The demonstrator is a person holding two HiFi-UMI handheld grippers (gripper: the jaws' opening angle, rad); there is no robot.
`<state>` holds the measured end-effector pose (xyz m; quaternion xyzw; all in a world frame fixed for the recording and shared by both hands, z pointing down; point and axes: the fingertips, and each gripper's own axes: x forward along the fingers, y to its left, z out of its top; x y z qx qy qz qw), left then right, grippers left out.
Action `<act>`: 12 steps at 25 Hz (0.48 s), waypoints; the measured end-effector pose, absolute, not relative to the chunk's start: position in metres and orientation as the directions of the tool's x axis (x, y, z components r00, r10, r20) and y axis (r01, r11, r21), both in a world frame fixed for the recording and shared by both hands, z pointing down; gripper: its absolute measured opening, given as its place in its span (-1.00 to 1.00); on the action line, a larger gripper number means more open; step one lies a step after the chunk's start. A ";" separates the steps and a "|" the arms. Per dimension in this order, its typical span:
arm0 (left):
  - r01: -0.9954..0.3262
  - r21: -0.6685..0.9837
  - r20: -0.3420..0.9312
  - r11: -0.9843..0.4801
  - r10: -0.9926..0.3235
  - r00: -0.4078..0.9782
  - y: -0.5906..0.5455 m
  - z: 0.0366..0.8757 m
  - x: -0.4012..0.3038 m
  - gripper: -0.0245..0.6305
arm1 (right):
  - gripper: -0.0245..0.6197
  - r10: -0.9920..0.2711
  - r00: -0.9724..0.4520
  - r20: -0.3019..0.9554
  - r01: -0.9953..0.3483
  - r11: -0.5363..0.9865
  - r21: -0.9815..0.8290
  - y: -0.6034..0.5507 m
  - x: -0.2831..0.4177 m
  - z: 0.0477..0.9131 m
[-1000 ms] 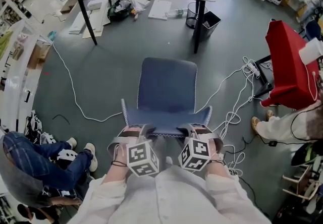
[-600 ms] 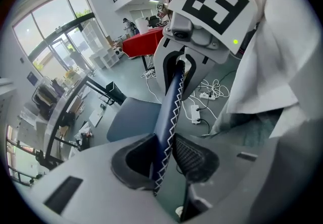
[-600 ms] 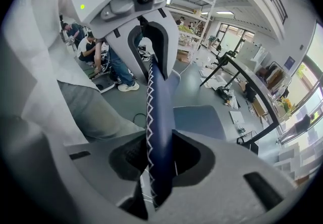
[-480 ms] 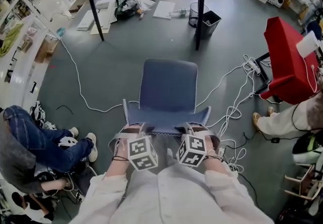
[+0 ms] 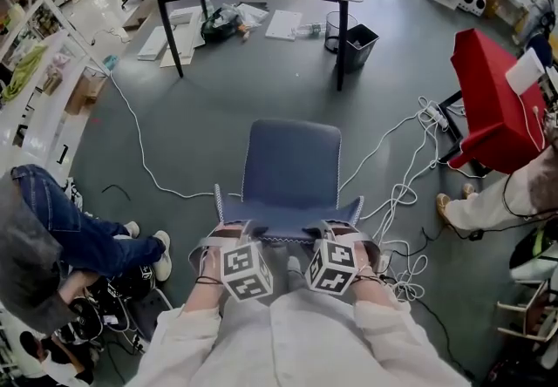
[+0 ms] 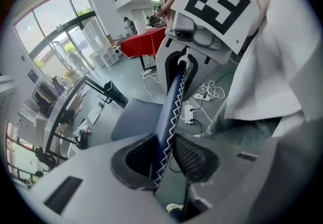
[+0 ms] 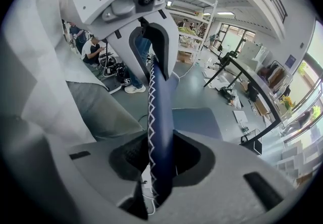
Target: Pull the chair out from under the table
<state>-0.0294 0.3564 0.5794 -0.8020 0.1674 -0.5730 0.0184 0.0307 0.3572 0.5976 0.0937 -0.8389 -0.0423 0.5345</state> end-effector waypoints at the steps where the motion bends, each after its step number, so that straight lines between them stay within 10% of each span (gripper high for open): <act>1: -0.244 -0.221 0.913 -0.944 -0.288 0.288 0.360 0.579 -0.029 -0.58 | -0.64 -0.202 -0.410 0.889 -0.114 0.979 0.170 0.362 0.031 0.598; 12: -0.202 -0.205 0.917 -0.958 -0.261 0.303 0.395 0.577 -0.038 -0.58 | -0.64 -0.193 -0.383 0.903 -0.132 0.979 0.153 0.395 0.022 0.596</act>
